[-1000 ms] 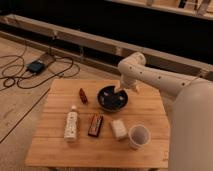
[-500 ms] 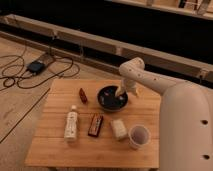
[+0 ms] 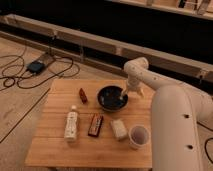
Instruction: Push the ceramic bowl across the table
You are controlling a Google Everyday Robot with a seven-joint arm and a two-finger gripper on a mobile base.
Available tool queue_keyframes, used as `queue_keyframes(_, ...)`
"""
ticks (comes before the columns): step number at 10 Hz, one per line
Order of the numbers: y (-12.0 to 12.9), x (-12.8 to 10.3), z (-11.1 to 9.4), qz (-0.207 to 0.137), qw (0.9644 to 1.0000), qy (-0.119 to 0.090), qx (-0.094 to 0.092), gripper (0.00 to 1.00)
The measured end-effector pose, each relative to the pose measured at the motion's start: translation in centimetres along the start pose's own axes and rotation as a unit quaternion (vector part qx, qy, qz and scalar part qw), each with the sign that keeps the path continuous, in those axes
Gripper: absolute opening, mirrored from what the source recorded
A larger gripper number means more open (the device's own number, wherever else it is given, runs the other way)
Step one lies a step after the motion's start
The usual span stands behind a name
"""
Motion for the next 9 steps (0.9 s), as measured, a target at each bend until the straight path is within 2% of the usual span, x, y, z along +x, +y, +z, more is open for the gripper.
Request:
queue_keyframes(6, 5.1, 1.3, -0.1, 0.032, 0.9989, -0.008, -0.034, 0.80)
queue_keyframes(9, 7.9, 1.6, -0.3, 0.040, 0.9973, -0.007, -0.061, 0.80)
